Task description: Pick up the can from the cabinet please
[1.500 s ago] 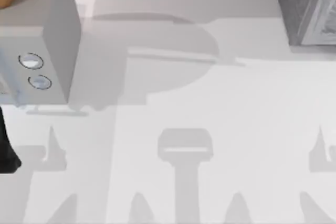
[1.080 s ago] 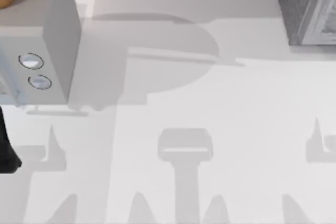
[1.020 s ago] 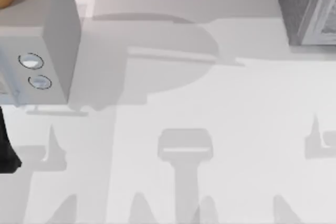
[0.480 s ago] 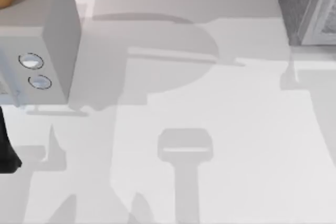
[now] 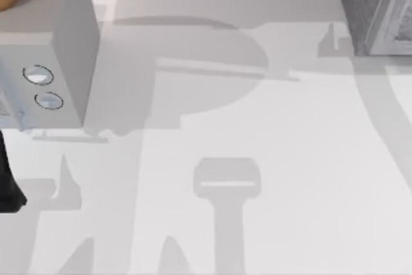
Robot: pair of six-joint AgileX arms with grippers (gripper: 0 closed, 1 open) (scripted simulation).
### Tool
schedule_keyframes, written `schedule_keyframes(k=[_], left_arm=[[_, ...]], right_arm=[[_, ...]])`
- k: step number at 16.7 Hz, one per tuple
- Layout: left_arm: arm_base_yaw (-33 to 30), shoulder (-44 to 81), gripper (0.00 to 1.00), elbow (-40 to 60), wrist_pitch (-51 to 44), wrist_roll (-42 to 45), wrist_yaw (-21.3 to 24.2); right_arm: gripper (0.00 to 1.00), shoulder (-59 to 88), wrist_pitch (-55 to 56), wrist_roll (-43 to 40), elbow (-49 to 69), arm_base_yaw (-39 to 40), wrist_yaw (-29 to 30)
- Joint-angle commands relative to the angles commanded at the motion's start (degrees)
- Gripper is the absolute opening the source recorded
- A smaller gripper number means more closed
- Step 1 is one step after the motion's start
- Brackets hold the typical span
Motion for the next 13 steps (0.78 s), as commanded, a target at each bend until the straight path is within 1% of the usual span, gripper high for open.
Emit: schedule_keyframes(k=[3,9,11,13], left_arm=[[0.0,0.0,1.0,0.0,0.0,0.0,0.0],[0.0,0.0,1.0,0.0,0.0,0.0,0.0],[0.0,0.0,1.0,0.0,0.0,0.0,0.0],[0.0,0.0,1.0,0.0,0.0,0.0,0.0]], right_arm=[[1.0,3.3,-1.1,0.0,4.2,0.5,0.5],[1.0,3.3,-0.9,0.0,4.1,0.4,0.6],[1.0,3.3,0.6,-0.1,2.5,2.0,2.7],[1.0,3.2,2.9,-0.2,0.2,5.3,6.5]])
